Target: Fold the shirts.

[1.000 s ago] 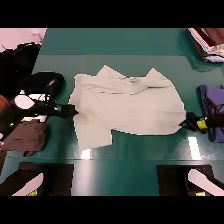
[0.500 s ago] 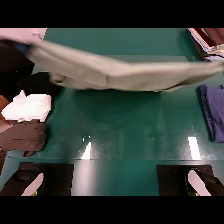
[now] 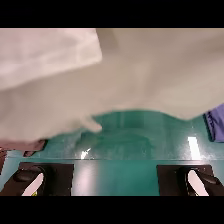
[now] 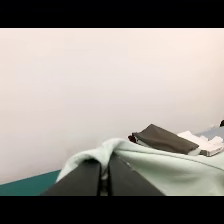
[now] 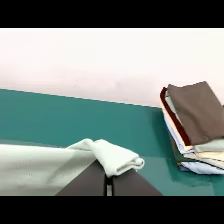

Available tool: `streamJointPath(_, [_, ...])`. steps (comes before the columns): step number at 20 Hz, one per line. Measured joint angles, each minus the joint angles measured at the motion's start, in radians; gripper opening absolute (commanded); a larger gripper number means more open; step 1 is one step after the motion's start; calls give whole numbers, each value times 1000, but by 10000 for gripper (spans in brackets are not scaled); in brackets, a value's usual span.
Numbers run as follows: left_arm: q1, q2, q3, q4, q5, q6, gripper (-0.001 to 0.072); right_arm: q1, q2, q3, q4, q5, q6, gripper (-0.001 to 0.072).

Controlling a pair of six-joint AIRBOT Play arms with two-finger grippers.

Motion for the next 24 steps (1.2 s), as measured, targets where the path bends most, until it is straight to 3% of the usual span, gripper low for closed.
streamJointPath(4, [0, -114, -16, 26, -136, -13, 26, 0, -122, 41, -12, 108, 21, 18])
streamJointPath(10, [0, -384, -234, 53, -252, -14, 26, 48, -360, -177, -25, 162, 29, 18])
streamJointPath(16, [3, -707, -387, 118, -81, -11, 26, 103, -655, -356, -9, 31, 30, 17])
streamJointPath(21, [6, -825, -407, 127, 105, -10, 26, 113, -831, -264, 24, -54, 30, 18])
streamJointPath(24, [7, -842, -413, 134, 64, -10, 25, 114, -858, -212, 26, -40, 19, 18])
